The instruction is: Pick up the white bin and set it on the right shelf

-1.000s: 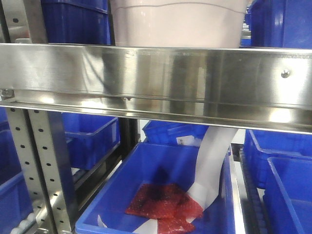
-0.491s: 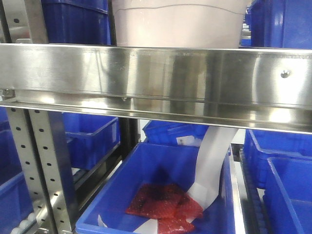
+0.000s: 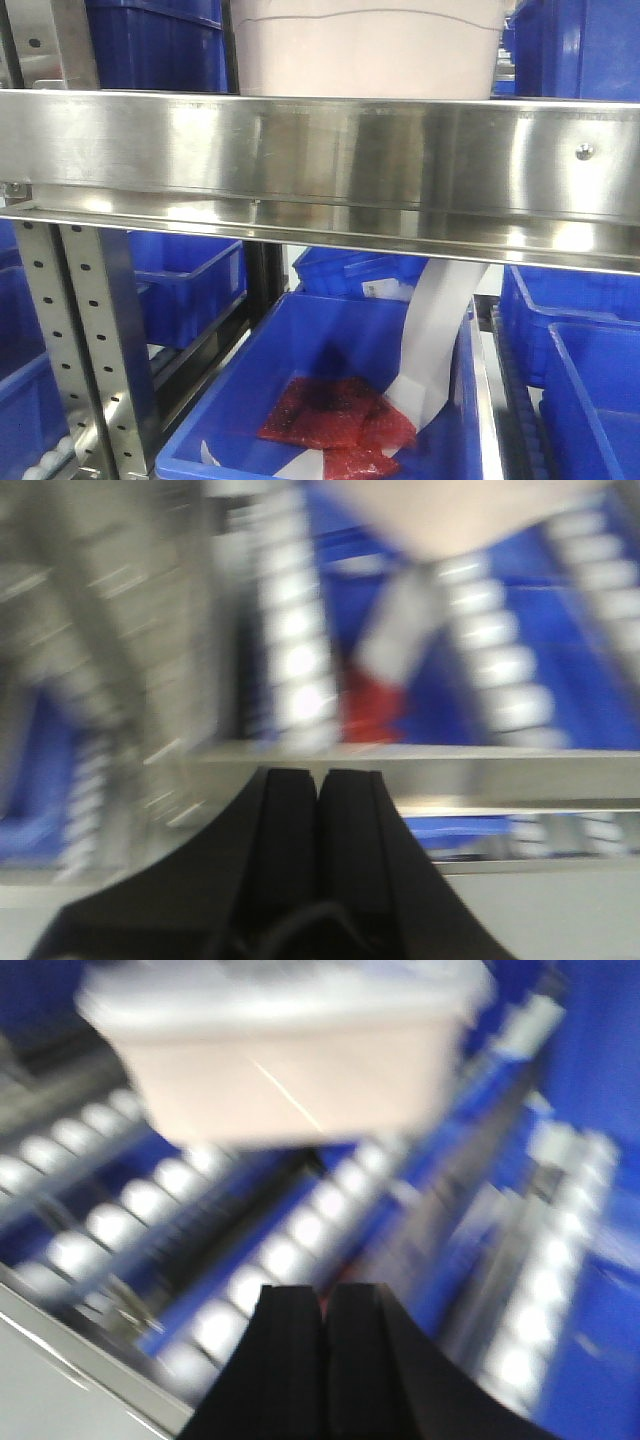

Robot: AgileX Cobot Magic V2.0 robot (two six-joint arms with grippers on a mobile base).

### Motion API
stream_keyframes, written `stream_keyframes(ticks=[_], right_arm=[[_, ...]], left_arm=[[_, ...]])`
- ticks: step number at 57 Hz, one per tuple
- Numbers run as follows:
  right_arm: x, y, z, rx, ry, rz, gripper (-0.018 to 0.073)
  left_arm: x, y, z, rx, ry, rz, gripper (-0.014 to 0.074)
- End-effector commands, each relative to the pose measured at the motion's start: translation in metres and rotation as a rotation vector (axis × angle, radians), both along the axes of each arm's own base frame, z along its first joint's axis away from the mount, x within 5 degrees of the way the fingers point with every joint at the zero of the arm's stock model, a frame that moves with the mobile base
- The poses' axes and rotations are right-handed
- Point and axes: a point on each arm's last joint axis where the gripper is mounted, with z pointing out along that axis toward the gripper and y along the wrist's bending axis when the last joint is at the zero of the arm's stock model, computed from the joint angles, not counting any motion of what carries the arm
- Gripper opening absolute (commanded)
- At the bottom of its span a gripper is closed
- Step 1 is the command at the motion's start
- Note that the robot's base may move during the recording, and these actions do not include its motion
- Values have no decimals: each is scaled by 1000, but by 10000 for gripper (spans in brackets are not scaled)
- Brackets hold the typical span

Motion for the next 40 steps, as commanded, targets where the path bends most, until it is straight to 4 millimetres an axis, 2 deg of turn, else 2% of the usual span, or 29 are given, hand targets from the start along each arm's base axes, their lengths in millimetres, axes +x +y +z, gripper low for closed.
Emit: stream_keyframes(ticks=[1, 11, 22, 31, 40], right_arm=[[-15, -4, 5, -25, -95, -85, 75], [-49, -4, -9, -47, -259, -191, 75], [-91, -2, -41, -117, -417, -263, 75], [-121, 2, -57, -125, -534, -292, 75], [-143, 5, -54, -131, -654, -316, 75]], left_arm=[[-16, 5, 2, 10, -120, 76, -120], [-50, 12, -33, 1, -269, 154, -119], [-87, 19, -66, -17, -479, 237, -120], [-111, 22, -76, -30, -614, 272, -120], [-121, 23, -76, -37, -672, 280, -120]])
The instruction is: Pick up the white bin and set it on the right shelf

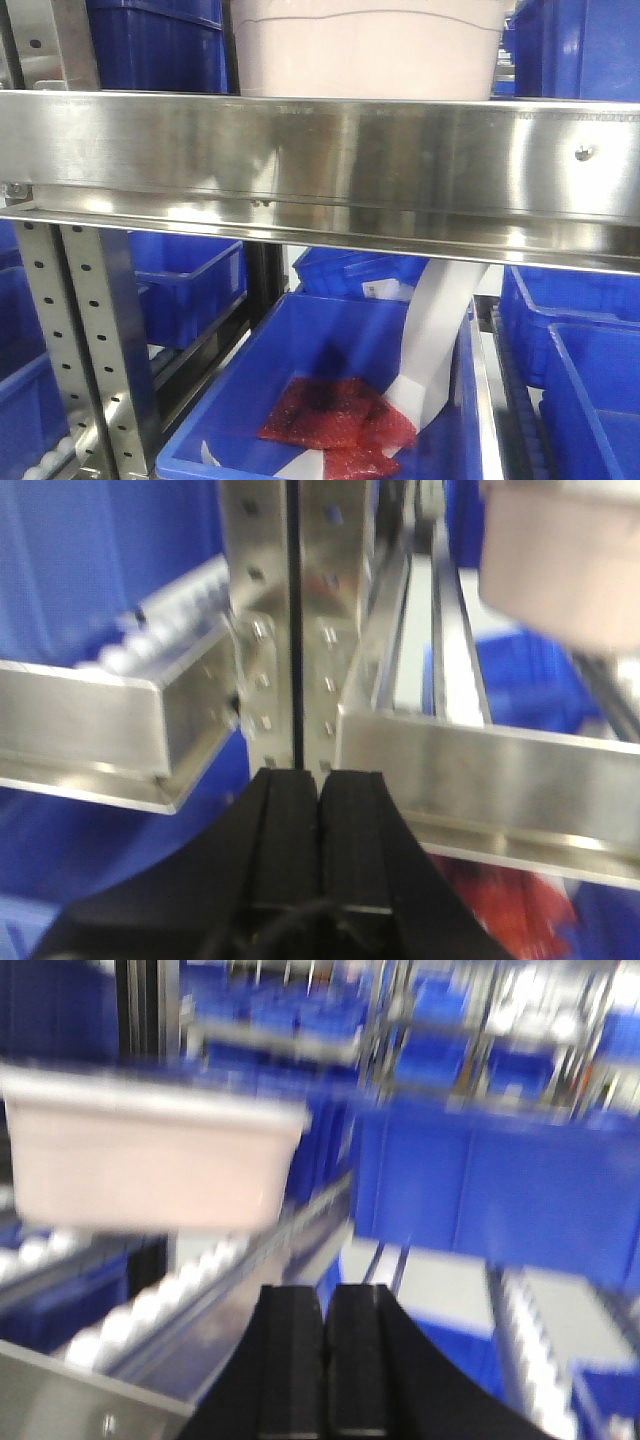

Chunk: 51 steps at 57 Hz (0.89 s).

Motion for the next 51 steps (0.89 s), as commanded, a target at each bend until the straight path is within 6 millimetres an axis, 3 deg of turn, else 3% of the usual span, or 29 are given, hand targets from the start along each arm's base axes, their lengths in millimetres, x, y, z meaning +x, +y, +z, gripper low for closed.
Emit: stream_keyframes(ticks=[1, 51], right_arm=[[-9, -4, 17, 9, -140, -57, 75], [-10, -4, 17, 8, -147, -59, 71]], left_arm=[[-3, 2, 19, -29, -141, 26, -120], [-3, 2, 15, -22, -125, 24, -119]])
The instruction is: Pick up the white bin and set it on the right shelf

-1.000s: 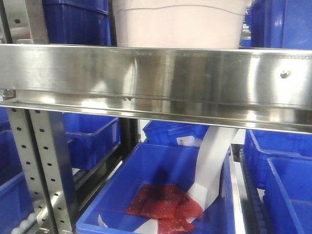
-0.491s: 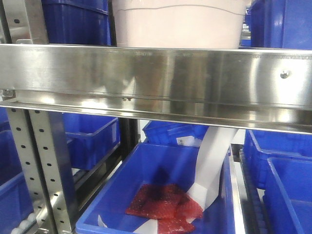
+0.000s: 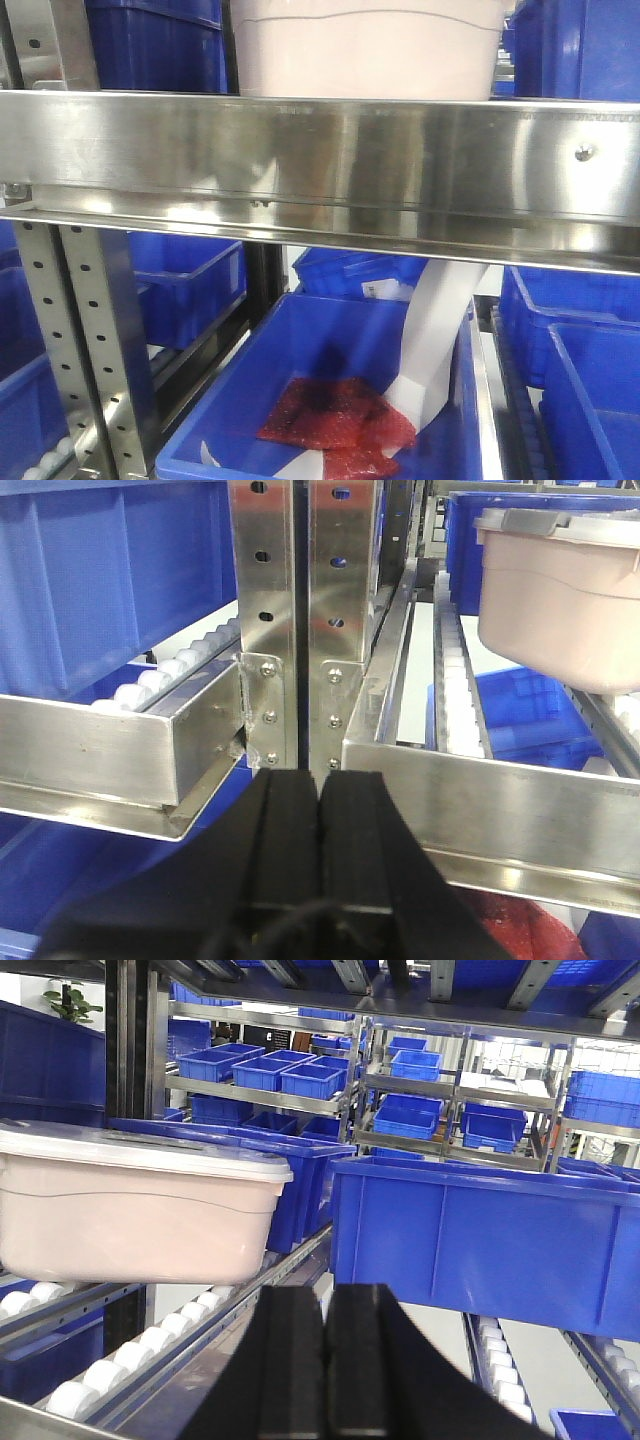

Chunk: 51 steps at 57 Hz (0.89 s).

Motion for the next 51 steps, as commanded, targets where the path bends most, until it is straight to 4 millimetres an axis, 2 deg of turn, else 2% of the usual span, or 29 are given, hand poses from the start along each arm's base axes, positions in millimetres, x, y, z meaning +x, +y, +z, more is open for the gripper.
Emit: stream_keyframes(ticks=[1, 7, 14, 25, 36, 51], right_arm=[[-2, -3, 13, 16, -77, -37, 71], [-2, -3, 13, 16, -77, -37, 71], [-2, -3, 13, 16, -77, -37, 71], [-2, -3, 13, 16, -77, -37, 71], [-2, -3, 13, 16, -77, -37, 71], [-2, -3, 13, 15, -75, -35, 71]], left_arm=[[-2, 2, 14, -18, -100, 18, -119], [-12, 2, 6, 81, -122, 12, -118], [-24, 3, -16, 23, -149, 20, -118], [-39, 4, -68, 23, -196, 32, -118], [-42, 6, -114, 20, -257, 48, -118], [-41, 6, -117, 20, -246, 48, -118]])
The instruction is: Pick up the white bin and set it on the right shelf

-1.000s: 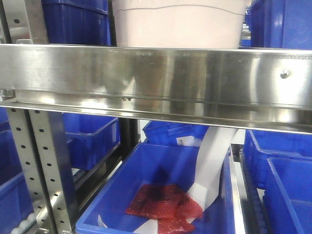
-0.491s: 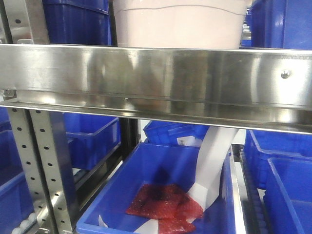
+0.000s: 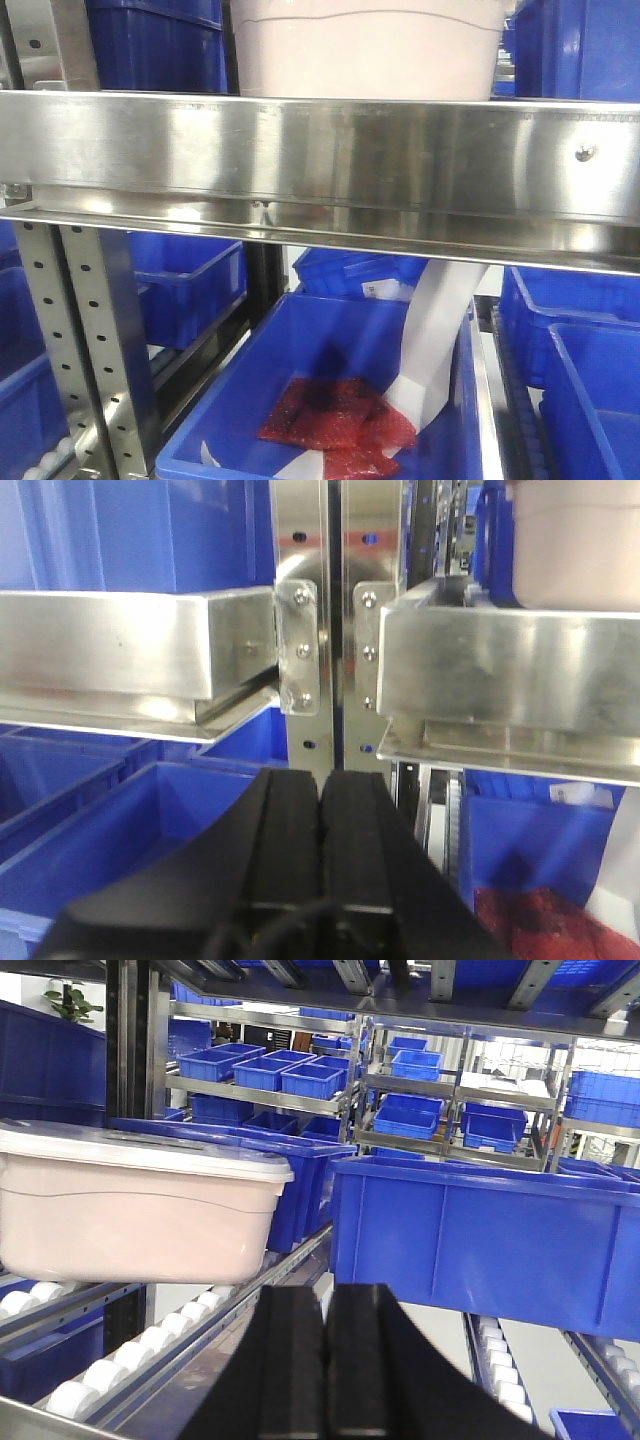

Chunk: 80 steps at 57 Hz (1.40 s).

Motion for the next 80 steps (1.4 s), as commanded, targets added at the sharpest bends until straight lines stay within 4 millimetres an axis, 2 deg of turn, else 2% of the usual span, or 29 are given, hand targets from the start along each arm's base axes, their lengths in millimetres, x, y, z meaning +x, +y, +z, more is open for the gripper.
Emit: stream_keyframes(ticks=[1, 39, 53, 59, 68, 72, 80], right_arm=[[-2, -3, 13, 15, -75, -36, 71], [-2, -3, 13, 15, -75, -36, 71], [-1, -1, 9, -7, -61, 63, 71], [4, -4, -3, -36, -7, 43, 71], [11, -14, -31, 51, 79, -37, 71], [12, -15, -46, 102, 68, -32, 71], [13, -13, -84, 96, 27, 25, 71]], left_arm=[[-1, 1, 5, -14, -96, 3, -118], [-1, 1, 5, -14, -96, 3, -118], [-1, 1, 4, -14, -95, 3, -118], [-1, 1, 4, -14, -95, 3, -118], [-1, 1, 4, -14, -95, 3, -118], [-1, 1, 4, -14, -95, 3, -118], [-1, 1, 4, -14, -95, 3, -118]])
